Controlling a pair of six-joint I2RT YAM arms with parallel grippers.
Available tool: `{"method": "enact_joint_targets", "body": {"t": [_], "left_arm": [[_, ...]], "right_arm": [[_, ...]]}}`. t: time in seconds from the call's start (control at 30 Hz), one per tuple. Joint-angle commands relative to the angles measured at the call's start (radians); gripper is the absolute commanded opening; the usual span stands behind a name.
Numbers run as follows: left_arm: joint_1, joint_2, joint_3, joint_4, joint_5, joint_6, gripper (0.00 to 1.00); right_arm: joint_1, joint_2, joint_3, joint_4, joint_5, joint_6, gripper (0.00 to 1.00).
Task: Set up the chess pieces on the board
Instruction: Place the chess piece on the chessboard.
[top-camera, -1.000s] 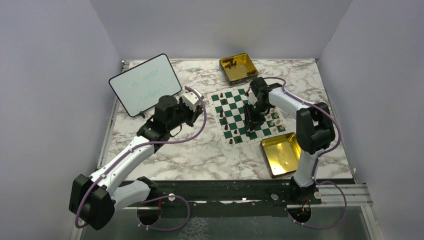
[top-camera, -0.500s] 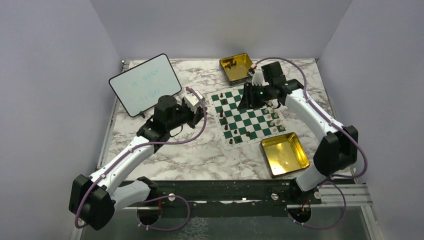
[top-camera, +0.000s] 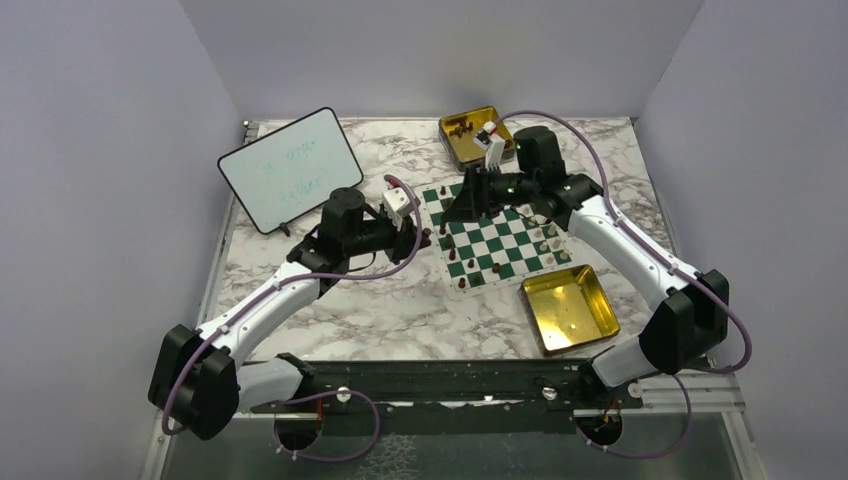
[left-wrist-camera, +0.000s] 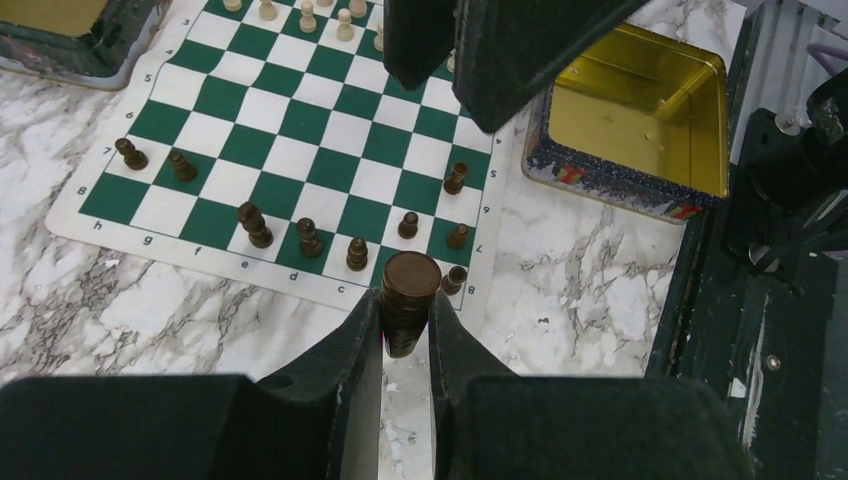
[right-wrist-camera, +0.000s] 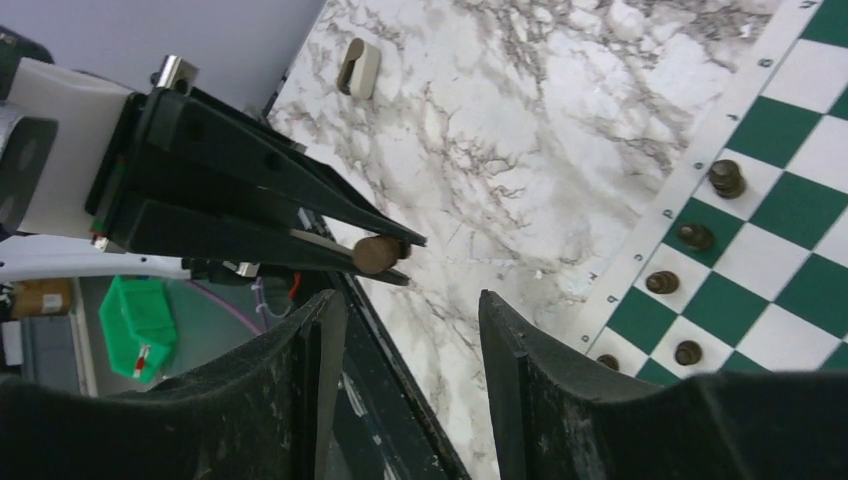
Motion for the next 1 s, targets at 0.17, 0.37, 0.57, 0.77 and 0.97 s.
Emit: {"method": "enact_joint_targets", "body": {"t": [0.17,0.37,0.57,0.77,0.97], "left_arm": [[-0.001,0.027,0.039,0.038,0.065,-0.032,0.00],[-0.002,0.028,0.039,0.038,0.062,-0.032,0.00],[-0.002,0.026,0.036,0.037,0.060,-0.032,0.00],[-0.002,0.027,0.034,0.041,0.060,-0.028,0.00],[-0.001,0.031,0.034,0.042,0.052,-0.018,0.00]], "right_arm": [[0.108,0.070,0.064,-0.023,-0.021,0.064,0.53],[0.136,0.107,0.090,-0.084,0.041,0.066,0.49],[0.151,0.135,0.103,-0.143,0.094,0.068,0.42],[0.155,0.142,0.084,-0.119,0.101,0.100,0.40],[0.163,0.152,0.075,-0.050,0.069,0.143,0.40]]}}
